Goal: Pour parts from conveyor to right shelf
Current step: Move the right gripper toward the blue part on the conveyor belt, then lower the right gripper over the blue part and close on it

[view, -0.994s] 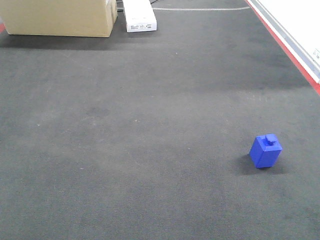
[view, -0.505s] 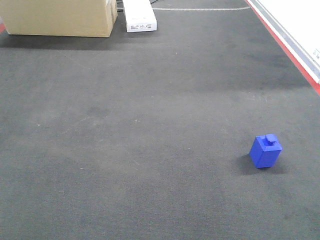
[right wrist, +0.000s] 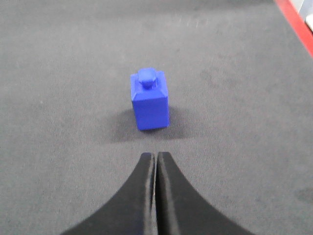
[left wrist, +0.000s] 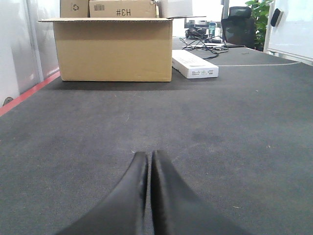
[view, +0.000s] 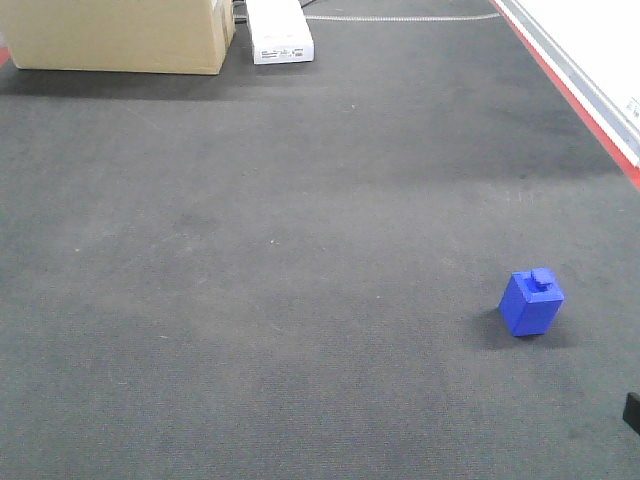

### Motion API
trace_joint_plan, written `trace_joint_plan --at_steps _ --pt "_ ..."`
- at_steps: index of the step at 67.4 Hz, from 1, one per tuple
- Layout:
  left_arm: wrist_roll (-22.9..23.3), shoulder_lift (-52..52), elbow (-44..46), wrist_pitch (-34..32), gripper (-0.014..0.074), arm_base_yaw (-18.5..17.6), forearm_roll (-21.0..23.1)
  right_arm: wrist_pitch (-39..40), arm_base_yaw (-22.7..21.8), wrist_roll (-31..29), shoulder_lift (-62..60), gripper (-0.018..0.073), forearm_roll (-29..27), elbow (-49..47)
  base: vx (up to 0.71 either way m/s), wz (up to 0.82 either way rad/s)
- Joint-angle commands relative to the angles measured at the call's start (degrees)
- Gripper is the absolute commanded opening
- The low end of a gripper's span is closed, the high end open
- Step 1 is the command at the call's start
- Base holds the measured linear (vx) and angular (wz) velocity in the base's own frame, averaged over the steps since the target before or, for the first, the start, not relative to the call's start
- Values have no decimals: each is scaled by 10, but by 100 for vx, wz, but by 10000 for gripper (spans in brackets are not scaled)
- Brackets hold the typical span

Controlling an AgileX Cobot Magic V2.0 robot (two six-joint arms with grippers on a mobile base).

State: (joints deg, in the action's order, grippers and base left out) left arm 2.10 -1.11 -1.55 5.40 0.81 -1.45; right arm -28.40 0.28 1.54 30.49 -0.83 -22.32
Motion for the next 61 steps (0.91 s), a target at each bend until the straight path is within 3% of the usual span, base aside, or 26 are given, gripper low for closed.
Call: trace_joint_plan --at_steps 1,9,33,50,61 --pt "4 -3 15 -41 -6 -1 4 22 1 1 21 15 0 -22 0 0" --pt "4 -3 15 -41 -6 -1 4 -11 1 -1 50 93 0 -40 0 0" --pt "4 -3 15 -41 -6 -1 4 -39 1 -35 160 496 -6 -136 0 0" --pt "4 -3 15 -41 -6 -1 4 -101 14 -105 298 529 -33 -260 0 0" --pt "4 -3 15 -41 -6 -1 4 -151 30 -100 408 529 -34 -352 0 0"
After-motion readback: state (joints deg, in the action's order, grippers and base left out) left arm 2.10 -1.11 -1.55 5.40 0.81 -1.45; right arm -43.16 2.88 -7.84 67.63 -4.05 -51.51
